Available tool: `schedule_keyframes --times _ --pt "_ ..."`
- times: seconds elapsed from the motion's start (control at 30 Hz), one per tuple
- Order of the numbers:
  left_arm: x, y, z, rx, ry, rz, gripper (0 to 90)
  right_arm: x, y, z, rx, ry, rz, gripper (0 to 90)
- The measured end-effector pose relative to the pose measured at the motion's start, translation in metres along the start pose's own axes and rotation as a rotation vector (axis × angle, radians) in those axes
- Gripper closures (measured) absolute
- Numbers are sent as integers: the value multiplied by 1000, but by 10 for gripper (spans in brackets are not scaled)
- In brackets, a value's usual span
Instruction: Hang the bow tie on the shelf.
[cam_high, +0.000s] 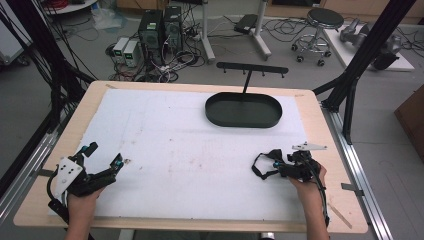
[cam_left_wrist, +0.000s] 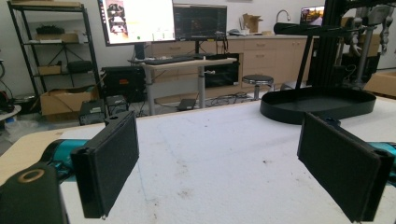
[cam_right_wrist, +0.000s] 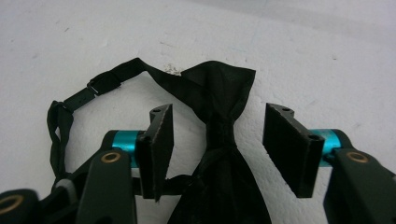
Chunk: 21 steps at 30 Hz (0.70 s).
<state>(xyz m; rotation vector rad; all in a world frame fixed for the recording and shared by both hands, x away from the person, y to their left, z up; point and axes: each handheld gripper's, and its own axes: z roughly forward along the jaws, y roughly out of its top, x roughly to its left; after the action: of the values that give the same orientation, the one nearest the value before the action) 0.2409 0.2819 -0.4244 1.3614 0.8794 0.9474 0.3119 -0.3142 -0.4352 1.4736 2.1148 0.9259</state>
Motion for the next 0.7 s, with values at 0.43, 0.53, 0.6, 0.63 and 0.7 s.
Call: schedule_keyframes --times 0.43,0.53,0.6,0.63,0.7 --pt "-2 -1 0 -6 -14 2 132 3 -2 5 31 -21 -31 749" --pt "-2 0 0 -7 -14 2 132 5 -3 5 23 -34 -55 760" --pt "-2 -1 0 -8 -14 2 132 6 -4 4 15 -41 -58 763" --pt "-2 -1 0 -8 -14 2 131 6 -4 4 15 -41 -58 763" --pt "-2 0 0 -9 -15 1 131 6 -5 3 -7 -63 -70 764"
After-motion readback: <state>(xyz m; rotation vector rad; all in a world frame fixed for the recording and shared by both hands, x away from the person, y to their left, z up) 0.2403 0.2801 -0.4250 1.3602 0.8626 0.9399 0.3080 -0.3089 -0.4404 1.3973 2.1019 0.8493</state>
